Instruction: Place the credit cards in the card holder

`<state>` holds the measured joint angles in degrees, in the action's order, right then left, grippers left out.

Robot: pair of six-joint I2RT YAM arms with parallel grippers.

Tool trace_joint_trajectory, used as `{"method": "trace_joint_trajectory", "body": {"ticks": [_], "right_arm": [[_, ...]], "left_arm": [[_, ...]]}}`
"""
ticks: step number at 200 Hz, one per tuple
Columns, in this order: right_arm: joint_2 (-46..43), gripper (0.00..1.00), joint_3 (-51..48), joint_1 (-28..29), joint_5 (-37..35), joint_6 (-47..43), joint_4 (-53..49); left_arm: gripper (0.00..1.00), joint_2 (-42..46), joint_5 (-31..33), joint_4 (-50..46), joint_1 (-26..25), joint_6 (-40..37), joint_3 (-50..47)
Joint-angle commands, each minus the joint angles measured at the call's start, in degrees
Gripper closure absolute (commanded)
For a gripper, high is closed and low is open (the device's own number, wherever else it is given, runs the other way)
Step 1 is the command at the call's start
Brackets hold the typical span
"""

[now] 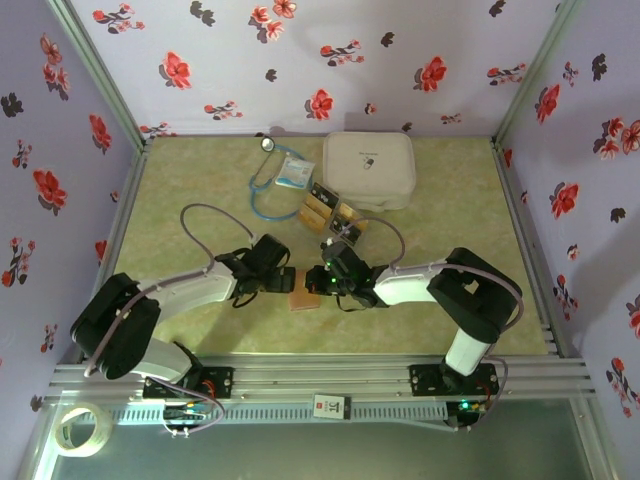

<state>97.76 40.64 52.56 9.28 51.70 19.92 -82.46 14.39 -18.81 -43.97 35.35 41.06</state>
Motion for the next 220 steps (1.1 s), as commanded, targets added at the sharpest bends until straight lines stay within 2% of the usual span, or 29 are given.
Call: {"method": "trace_joint_trajectory", "body": {"ticks": [1,145,220], "right_arm": [[1.25,1.00,-0.83,0.41,0.96,0.51,0.12],[-0.65,1.00,2.16,1.61,1.44,-2.12,-2.44],[-0.18,1.00,-2.51,1.76,-0.97,-1.03,-0.31]], "left_arm": [[0.00,-1.71,0.06,0.22,0.23,-0.84,-0.29],[0.00,-5.06,0.92,0.94,-0.42,-0.77,-1.33],[0.00,-4.69,0.98,0.95,-0.51,-0.64,-1.60]]}}
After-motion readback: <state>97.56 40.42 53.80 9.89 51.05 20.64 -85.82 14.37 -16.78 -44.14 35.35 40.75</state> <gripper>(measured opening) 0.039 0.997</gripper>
